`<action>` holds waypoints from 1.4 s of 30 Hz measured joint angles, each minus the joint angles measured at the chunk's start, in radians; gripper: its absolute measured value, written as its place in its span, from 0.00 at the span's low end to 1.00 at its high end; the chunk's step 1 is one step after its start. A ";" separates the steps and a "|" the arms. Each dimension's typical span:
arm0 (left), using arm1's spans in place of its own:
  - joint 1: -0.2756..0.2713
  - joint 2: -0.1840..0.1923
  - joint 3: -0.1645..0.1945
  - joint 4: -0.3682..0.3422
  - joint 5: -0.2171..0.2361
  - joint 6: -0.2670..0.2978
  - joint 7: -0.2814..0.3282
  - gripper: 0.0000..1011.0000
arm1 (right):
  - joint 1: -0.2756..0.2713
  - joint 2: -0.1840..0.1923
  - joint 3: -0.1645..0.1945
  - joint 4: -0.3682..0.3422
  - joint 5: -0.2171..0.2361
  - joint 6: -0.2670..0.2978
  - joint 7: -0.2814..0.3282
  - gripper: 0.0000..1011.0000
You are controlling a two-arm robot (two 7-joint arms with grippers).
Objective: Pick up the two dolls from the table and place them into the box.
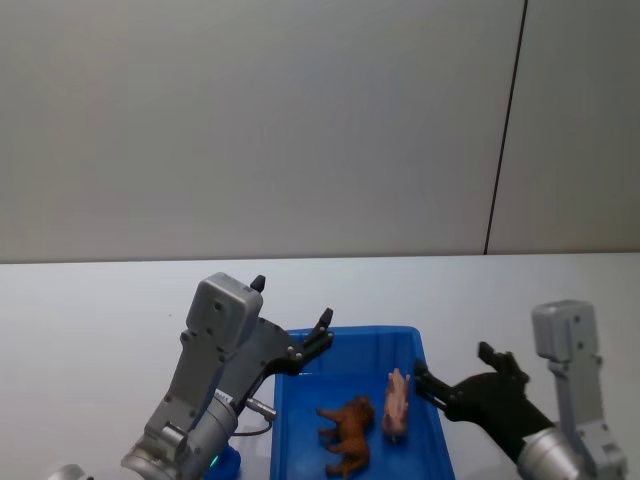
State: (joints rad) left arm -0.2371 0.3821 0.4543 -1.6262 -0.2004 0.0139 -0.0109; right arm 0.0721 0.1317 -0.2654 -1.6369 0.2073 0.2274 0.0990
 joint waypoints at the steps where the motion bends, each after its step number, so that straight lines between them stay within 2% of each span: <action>1: 0.000 0.000 0.000 0.000 0.000 0.000 0.000 0.99 | -0.005 0.003 0.001 -0.005 0.000 -0.002 -0.010 0.99; 8: 0.000 0.000 0.000 0.000 0.000 0.000 0.000 0.99 | -0.050 0.027 0.015 -0.053 0.000 -0.011 -0.072 0.99; 17: 0.003 0.003 -0.003 -0.005 -0.004 0.017 0.000 0.99 | -0.079 0.044 0.023 -0.085 0.000 -0.017 -0.111 0.99; 27: 0.019 0.026 -0.020 -0.038 -0.039 0.111 0.004 0.99 | -0.093 0.051 0.028 -0.100 0.001 -0.020 -0.130 0.99; 30: 0.032 0.041 -0.030 -0.055 -0.063 0.164 0.012 0.99 | -0.097 0.053 0.029 -0.104 0.001 -0.020 -0.134 0.99; 42: 0.083 0.094 -0.060 -0.104 -0.142 0.285 0.052 0.99 | -0.102 0.056 0.031 -0.110 0.001 -0.022 -0.143 0.99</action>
State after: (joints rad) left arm -0.1544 0.4761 0.3939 -1.7305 -0.3422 0.2994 0.0410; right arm -0.0303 0.1880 -0.2349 -1.7472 0.2082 0.2057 -0.0439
